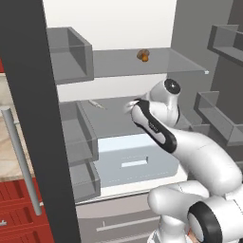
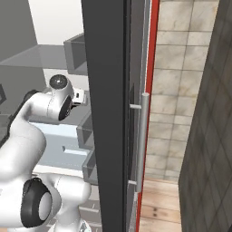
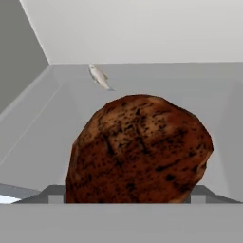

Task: Transport the steak and avocado to the fridge. Place the steak on the rack containing meat and place the avocado on the rack containing the vegetable, ensuring meats and vegetables are on different racks.

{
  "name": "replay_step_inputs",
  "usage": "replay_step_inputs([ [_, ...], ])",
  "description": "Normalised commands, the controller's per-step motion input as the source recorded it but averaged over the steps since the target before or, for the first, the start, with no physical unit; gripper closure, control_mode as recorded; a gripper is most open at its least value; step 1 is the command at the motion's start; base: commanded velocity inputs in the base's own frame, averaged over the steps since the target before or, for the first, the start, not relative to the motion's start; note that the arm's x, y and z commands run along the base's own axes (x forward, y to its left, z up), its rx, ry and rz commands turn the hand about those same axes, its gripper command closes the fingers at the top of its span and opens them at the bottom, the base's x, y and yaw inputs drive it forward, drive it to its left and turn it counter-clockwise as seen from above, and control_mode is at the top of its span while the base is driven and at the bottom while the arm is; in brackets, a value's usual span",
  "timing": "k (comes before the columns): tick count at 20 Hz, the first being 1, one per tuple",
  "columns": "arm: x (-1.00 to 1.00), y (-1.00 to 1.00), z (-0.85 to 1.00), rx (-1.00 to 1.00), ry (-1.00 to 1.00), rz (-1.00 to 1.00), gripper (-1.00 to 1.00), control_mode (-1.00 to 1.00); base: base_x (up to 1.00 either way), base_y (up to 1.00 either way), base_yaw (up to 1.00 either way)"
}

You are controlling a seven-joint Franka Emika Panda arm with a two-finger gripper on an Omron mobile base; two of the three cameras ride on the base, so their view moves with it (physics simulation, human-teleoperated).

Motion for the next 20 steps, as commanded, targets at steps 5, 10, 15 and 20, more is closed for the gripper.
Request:
replay_step_inputs([
  [5,0.47,0.0,-0.54,0.0,0.04,0.0,1.0,-1.0,0.0,0.0,0.0],
  [10,0.43,0.0,-0.51,0.0,0.05,0.0,1.0,-1.0,0.0,0.0,0.0],
  [15,0.38,0.0,-0.43,0.0,0.12,0.0,1.0,-1.0,0.0,0.0,0.0],
  [20,0.36,0.05,-0.39,0.0,0.04,0.0,1.0,-1.0,0.0,0.0,0.0],
])
